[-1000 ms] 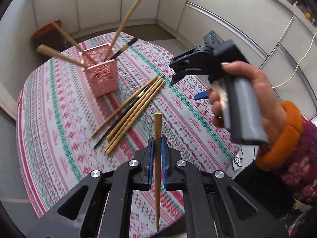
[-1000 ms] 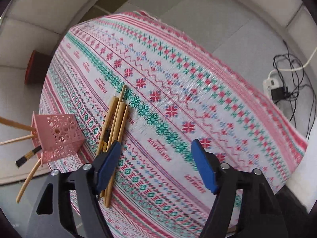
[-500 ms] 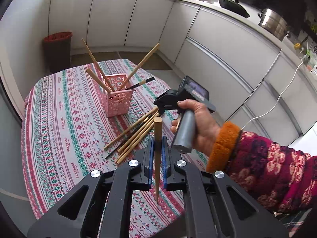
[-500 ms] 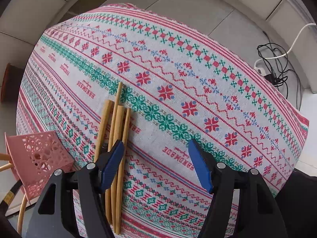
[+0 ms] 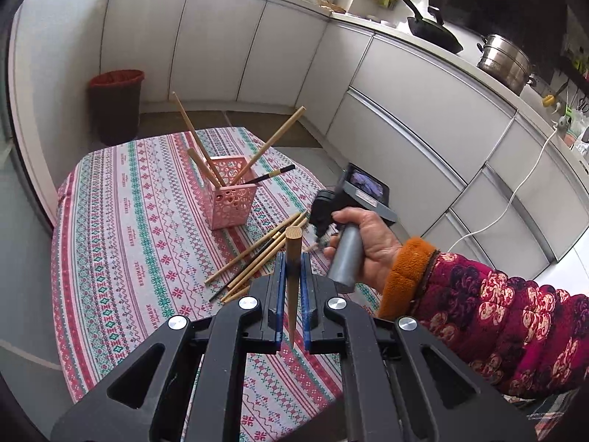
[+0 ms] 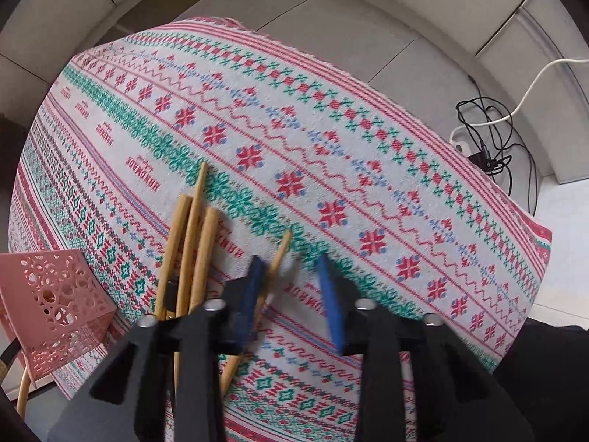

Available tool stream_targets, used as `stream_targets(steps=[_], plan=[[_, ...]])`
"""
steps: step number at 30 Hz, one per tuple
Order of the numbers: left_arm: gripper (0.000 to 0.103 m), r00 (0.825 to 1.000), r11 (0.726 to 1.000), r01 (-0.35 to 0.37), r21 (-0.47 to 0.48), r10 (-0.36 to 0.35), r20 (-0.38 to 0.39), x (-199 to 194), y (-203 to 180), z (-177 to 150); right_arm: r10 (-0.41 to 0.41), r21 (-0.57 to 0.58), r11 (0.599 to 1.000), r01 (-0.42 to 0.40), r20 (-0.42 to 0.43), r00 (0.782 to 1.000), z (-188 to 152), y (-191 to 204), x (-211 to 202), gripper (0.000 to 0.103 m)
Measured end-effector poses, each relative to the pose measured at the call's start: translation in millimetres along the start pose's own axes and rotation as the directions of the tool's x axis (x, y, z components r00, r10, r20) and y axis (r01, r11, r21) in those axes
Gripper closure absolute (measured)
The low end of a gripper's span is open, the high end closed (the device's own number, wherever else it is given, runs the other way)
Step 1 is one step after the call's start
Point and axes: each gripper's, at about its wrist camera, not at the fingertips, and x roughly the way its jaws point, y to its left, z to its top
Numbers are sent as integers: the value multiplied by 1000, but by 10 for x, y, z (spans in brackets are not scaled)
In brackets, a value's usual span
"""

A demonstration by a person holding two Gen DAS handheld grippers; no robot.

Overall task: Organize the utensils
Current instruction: 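Lift the chopstick with the left tool while the right tool grasps another chopstick, then lower both held chopsticks into the pink basket and open both tools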

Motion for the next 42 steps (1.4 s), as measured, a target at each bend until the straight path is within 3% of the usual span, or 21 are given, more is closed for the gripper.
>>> stream_targets(steps=[4,7,13,18,26,30,35,39,42], plan=[[97,999,1000,-29,-7,30,44,-152,-21,16,80,-8,997,-80,-30,996,46,-208,6,98],[96,996,999,-45,-14,46,79,-253,-50,36,144,-42,989,-144,1,990,-14,-392,-97,98],[96,990,996,-82,-32,86,115,-260,-125,96,306,-182,940,-288,80,949,-218,-704,-689,98],[96,982,992,-111,-61,119,146,-252,-172,212,423,-319,877,-358,162,891,-392,-975,-1427,98],[96,960,984,-153,-93,170,222,-304,-267,615,538,-437,812,-387,302,787,-290,-1100,-2523,98],[96,936,980,-174,-98,195,294,-383,-323,979,588,-464,789,-404,378,715,-158,-1015,-3024,98],[96,890,968,-225,-111,251,381,-395,-370,1378,651,-503,745,-438,407,640,-54,-837,-3478,98],[96,861,950,-283,-131,312,403,-195,-292,1553,688,-545,709,-448,393,610,-17,-627,-3641,98],[96,847,932,-329,-155,363,389,52,-161,1615,701,-567,690,-450,370,609,-38,-445,-3625,98]])
